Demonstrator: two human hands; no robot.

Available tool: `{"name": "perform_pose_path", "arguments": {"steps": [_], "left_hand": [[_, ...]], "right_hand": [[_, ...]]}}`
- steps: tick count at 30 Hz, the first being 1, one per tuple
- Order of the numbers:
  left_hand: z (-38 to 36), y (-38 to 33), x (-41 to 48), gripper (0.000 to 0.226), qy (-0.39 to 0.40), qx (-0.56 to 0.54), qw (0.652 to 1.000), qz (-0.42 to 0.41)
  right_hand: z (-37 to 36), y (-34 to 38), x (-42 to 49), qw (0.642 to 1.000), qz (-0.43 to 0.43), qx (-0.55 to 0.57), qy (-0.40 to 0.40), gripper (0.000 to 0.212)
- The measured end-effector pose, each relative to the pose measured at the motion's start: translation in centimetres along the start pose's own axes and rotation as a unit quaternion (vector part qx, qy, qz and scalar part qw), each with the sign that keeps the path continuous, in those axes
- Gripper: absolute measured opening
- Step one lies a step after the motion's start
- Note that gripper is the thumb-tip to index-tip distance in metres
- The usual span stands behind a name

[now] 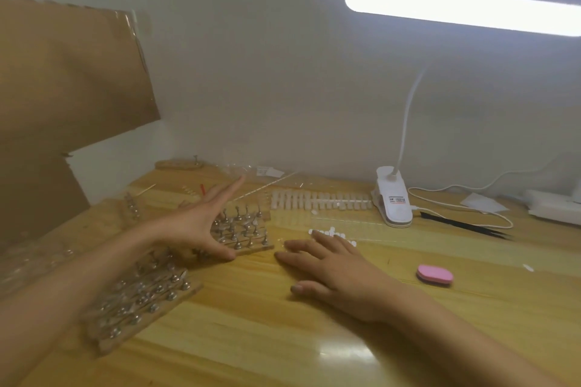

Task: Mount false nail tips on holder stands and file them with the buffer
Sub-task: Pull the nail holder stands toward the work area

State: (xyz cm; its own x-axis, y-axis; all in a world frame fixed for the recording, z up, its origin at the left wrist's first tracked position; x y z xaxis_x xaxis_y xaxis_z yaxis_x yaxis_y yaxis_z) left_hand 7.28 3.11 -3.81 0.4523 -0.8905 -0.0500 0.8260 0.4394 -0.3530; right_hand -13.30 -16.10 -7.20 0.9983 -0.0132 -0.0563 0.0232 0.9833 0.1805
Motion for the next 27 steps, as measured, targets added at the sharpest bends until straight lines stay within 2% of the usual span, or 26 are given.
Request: {"name": "perform_pose_path", "arguments": {"steps": [8,11,13,16,19,21,24,27], "left_hand": [[-0.7,-2.5,-1.0,0.139,0.037,0.054,0.996,-0.059],[-0.9,-3.4,-1.4,0.139,0.050,0.043,0.994,-0.085],[-1.3,-4.3,-1.5,0.137,0.063,0.028,0.992,-0.111],[-2.1,-6.4,-1.7,0.135,0.074,0.014,0.985,-0.158],[-3.3,-9.4,-1.6,0.136,0.066,0.005,0.976,-0.207],[-4.2,-11.8,-1.2,0.135,0.062,0.005,0.969,-0.239],[-5.5,-15.5,0.2,0.134,0.065,0.004,0.960,-0.274],[-6.8,-19.3,1.7,0.132,0.056,0.007,0.953,-0.296]], "right_hand": [[0.4,-1.3,2.1,0.999,-0.036,0.022,-0.015,0.073],[0.7,-1.5,2.7,0.998,-0.045,0.036,-0.011,0.067],[1.2,-1.8,3.0,0.994,-0.067,0.085,-0.022,0.061],[2.4,-2.3,2.3,0.973,-0.097,0.199,-0.058,0.051],[3.7,-2.7,0.0,0.934,-0.100,0.332,-0.087,0.057],[4.7,-3.4,-2.3,0.913,-0.086,0.379,-0.122,0.057],[5.9,-5.3,-6.9,0.891,-0.077,0.410,-0.180,0.051],[5.7,-7.6,-11.5,0.895,-0.112,0.353,-0.250,0.052]]}}
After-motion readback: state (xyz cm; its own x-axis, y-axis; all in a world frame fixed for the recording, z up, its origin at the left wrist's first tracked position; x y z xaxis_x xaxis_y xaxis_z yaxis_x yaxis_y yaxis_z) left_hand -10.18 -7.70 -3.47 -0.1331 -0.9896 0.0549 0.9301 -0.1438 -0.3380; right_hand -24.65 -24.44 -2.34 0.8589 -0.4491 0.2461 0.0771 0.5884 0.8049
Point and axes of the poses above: each hand's wrist, its own x-axis towards the middle knuckle, its own z-axis out of the back of the hand, y = z × x, the point moved 2 cm from there along x, towards the middle knuckle, and after that the axes turned 8 degrees about -z, right-handed, at the moved point
